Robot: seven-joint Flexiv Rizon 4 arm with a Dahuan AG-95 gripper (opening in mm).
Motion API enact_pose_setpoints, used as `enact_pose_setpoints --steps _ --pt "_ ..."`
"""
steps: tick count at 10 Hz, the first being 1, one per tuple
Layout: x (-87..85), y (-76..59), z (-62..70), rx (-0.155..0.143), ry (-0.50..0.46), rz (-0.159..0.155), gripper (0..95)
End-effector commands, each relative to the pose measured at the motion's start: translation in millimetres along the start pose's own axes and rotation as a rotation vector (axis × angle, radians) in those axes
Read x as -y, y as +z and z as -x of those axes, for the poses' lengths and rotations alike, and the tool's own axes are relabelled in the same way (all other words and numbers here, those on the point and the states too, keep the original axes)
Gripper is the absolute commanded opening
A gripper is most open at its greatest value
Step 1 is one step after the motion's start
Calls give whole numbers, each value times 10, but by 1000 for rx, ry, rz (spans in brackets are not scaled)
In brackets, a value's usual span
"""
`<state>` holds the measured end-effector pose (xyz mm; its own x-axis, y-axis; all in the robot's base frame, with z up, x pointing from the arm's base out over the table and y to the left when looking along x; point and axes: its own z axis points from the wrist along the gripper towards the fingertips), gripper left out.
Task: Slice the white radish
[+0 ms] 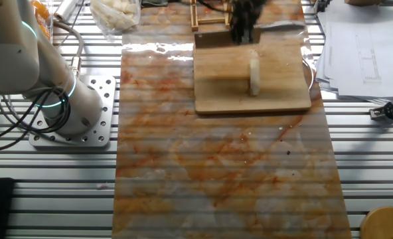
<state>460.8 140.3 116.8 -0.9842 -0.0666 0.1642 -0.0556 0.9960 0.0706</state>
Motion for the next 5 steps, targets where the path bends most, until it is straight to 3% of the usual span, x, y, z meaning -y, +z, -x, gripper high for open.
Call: enact_pose_setpoints --steps 1,5 --pt "154 83 76 -2 14 12 0" --pt "116 187 352 -6 21 14 0"
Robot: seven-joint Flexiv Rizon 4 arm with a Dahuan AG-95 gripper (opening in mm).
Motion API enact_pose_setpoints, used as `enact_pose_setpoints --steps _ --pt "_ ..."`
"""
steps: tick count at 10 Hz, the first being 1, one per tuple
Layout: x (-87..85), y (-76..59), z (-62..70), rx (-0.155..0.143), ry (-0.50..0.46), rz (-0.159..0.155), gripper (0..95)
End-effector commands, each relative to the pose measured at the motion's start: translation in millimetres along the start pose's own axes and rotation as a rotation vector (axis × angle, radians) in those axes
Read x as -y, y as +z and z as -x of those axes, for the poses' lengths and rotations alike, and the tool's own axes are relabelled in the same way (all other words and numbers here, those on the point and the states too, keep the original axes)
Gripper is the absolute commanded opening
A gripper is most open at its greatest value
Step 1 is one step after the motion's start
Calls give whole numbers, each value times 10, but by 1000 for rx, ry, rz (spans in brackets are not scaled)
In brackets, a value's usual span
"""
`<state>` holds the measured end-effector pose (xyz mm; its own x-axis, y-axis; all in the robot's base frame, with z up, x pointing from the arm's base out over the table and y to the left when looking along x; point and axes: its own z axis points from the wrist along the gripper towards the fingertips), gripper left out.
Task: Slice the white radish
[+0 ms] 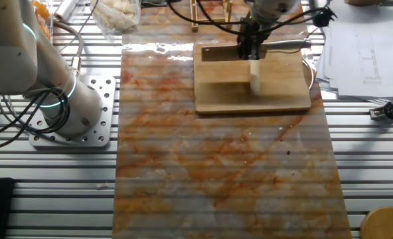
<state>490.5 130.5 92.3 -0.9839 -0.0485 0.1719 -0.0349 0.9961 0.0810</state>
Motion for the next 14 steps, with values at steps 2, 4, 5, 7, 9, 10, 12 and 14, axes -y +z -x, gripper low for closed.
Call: enact_pose_setpoints --steps 2,4,5,7,9,10,12,14 --pt "-54 22 114 -1 15 11 0" --pt "-75 63 186 -4 22 9 0" --pt "-76 84 196 -5 21 9 0" --pt "-91 134 207 -3 23 2 0" --pt "-80 173 218 -1 22 0 0" --pt "-76 187 221 -2 22 -3 0" --pt "-73 199 224 -3 21 -4 0" --pt "-69 239 231 -4 21 -6 0"
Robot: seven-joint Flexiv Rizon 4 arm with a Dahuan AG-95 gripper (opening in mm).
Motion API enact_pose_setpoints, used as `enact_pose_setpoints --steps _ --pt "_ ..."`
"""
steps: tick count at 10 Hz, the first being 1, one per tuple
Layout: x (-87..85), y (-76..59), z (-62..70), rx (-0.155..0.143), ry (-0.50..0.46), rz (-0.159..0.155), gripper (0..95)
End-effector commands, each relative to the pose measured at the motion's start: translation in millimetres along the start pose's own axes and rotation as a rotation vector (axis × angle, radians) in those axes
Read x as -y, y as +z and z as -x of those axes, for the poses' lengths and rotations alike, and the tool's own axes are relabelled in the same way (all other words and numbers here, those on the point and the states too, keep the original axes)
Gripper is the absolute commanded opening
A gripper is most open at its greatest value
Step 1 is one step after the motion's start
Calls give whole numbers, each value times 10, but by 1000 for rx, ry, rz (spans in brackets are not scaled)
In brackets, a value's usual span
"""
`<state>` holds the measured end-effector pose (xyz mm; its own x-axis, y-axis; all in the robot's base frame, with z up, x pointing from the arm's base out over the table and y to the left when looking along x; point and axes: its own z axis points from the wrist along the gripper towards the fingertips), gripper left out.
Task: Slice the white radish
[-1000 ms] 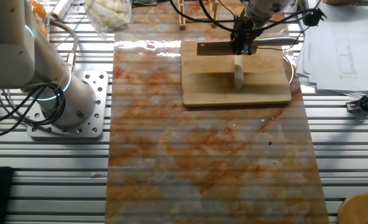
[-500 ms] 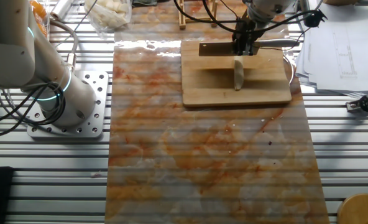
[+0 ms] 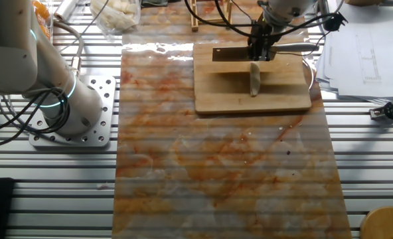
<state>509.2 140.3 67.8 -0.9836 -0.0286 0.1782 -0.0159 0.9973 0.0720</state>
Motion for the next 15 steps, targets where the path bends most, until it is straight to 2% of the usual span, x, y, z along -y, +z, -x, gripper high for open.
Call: enact_pose_setpoints --steps 1,4,5,8,9,11,12,13,15 --pt "-2 56 5 1 3 -3 0" --pt "5 216 31 0 -3 -4 0" --pt "12 279 39 2 -6 4 0" --pt "-18 387 47 0 -11 9 0" --pt "-35 373 45 -1 -9 8 0" --pt "-63 166 22 -21 -30 -10 0" --pt "-63 75 3 -32 -40 2 0" --pt "-72 39 -9 -32 -31 20 0" --pt "-43 12 -10 -30 -41 19 0"
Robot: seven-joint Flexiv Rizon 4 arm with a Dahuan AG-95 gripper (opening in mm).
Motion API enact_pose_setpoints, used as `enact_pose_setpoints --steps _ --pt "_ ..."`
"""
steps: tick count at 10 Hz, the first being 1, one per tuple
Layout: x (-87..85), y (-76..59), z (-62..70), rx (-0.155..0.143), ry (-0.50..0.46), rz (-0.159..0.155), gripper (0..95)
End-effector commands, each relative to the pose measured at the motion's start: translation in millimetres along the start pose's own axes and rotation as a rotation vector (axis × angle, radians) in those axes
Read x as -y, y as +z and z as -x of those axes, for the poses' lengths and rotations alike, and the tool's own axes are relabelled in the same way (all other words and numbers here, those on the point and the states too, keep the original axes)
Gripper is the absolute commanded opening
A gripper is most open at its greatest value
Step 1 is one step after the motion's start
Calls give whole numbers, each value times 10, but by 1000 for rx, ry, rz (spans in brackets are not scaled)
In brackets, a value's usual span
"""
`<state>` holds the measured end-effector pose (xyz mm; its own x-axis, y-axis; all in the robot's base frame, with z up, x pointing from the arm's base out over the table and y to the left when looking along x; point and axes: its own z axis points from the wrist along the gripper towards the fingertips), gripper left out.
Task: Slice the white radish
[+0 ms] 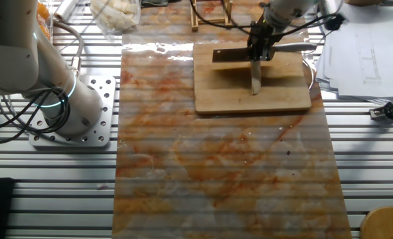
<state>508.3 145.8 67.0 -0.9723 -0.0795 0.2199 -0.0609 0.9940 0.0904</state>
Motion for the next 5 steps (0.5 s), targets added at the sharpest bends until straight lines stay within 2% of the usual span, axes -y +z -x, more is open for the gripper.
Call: enact_pose_setpoints --steps 1,2,3,5 --pt "37 -16 -7 15 -2 7 0" --pt "57 -21 -10 14 -4 13 0" --pt "63 -24 -12 8 -2 -2 0" --pt "112 -50 -17 7 -2 -2 0"
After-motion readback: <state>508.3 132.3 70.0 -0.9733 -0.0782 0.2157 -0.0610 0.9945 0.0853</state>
